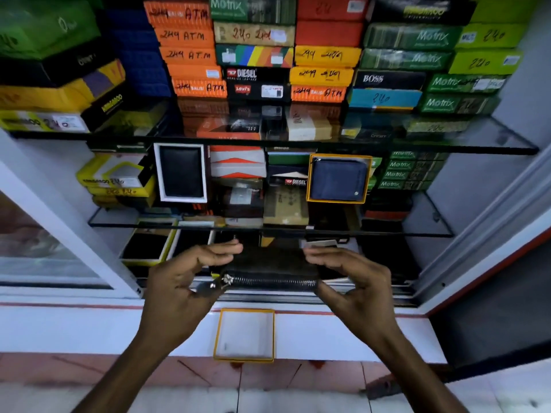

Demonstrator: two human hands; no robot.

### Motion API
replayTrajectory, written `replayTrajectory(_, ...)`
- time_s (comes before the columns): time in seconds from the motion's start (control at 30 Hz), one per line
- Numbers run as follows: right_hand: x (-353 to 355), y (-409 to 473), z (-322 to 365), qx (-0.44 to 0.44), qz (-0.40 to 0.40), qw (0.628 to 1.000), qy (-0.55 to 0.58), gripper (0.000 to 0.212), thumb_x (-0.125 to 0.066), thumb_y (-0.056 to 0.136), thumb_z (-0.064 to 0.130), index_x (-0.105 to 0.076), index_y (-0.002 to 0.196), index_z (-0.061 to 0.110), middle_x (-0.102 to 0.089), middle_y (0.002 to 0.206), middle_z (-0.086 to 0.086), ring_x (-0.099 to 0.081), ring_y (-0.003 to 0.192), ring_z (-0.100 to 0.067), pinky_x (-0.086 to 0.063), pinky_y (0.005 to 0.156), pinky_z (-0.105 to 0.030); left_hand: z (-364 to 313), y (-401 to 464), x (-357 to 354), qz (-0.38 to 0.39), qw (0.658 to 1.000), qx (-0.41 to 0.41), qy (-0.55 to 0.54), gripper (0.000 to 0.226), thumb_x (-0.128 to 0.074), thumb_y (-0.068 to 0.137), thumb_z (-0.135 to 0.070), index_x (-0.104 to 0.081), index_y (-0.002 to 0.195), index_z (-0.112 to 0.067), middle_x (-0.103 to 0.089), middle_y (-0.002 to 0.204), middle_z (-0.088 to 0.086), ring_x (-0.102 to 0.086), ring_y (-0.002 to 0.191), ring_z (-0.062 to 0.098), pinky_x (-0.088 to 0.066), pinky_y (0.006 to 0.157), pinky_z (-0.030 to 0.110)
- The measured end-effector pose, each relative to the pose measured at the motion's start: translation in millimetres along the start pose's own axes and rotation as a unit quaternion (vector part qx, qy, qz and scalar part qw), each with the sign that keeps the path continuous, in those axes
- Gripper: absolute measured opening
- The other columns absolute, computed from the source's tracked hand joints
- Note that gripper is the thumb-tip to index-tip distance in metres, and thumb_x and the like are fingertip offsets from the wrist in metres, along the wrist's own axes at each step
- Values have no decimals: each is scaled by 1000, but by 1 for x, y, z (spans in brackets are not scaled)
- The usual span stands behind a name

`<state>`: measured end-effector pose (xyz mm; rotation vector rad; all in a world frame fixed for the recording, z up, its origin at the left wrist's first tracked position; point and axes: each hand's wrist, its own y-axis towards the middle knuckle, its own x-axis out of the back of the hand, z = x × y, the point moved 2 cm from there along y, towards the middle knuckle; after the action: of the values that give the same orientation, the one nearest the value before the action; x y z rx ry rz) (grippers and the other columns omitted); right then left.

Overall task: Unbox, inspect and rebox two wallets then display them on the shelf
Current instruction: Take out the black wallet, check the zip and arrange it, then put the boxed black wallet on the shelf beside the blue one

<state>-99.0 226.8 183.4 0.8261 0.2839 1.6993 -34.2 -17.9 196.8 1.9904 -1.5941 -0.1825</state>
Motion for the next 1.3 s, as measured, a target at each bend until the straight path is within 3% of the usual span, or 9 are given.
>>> replayTrajectory(0.13,-37,-28,-27,-249,50,962,105,37,-85,71,9,-75,102,26,-78,99,4,-75,89,-9,-59,79,-23,43,-29,0,-35,983,175,34,37,-82,67,-2,-69,93,-25,-74,81,-26,-68,79,-8,-50,72,7)
replayTrajectory(0.27,-77,-61,-70,-392,132,909,45,30,-85,69,15,-79,98,22,-80,94,6,-75,81,-3,-60,79,-29,102,-62,-3,5,946,318,60,35,-82,72,-7,-70,92,-33,-77,83,-22,-70,82,-3,-56,77,17)
replayTrajectory(0.37,-100,-82,-92,-467,148,870,59,25,-84,68,19,-81,92,25,-80,90,6,-76,87,-11,-60,89,-41,139,-84,-8,19,911,406,73,27,-82,73,-17,-75,93,-32,-79,94,-7,-74,88,12,-60,85,40)
replayTrajectory(0.47,-119,-91,-104,-508,143,847,58,16,-83,67,19,-80,76,32,-81,82,0,-77,83,-17,-60,88,-45,164,-96,-11,9,879,465,101,20,-82,73,-22,-78,93,-23,-79,90,-3,-73,87,16,-59,86,40)
replayTrajectory(0.57,-131,-95,-116,-518,170,839,-2,17,-79,70,22,-74,60,34,-80,79,-3,-76,80,-19,-59,88,-40,176,-102,-17,35,869,470,151,20,-79,76,-28,-78,94,-19,-78,89,-3,-70,86,12,-55,84,31)
replayTrajectory(0.67,-137,-101,-123,-528,188,828,-27,4,-78,68,23,-75,67,26,-80,81,-5,-76,78,-21,-59,87,-41,182,-105,-22,51,873,444,195,22,-78,77,-27,-78,95,-16,-77,90,-2,-67,80,7,-45,76,16)
replayTrajectory(0.9,-143,-113,-137,-566,171,806,-15,47,-81,70,38,-69,110,17,-73,106,-1,-72,96,-25,-59,87,-46,196,-115,-27,62,849,473,227,38,-73,81,-35,-68,109,-10,-74,108,9,-69,98,27,-49,90,33)
replayTrajectory(1.03,-146,-116,-132,-589,151,792,47,39,-82,76,17,-68,111,9,-71,111,-9,-72,97,-29,-63,77,-48,190,-113,-28,81,844,485,214,29,-68,85,-32,-72,103,-10,-75,106,9,-68,98,26,-52,90,36)
replayTrajectory(1.3,-106,-71,-93,-524,82,840,113,27,-78,79,9,-73,105,12,-75,101,-11,-75,84,-28,-62,62,-37,127,-76,-2,-54,885,441,136,18,-79,74,-22,-72,89,-31,-75,86,-14,-67,89,11,-58,86,43)
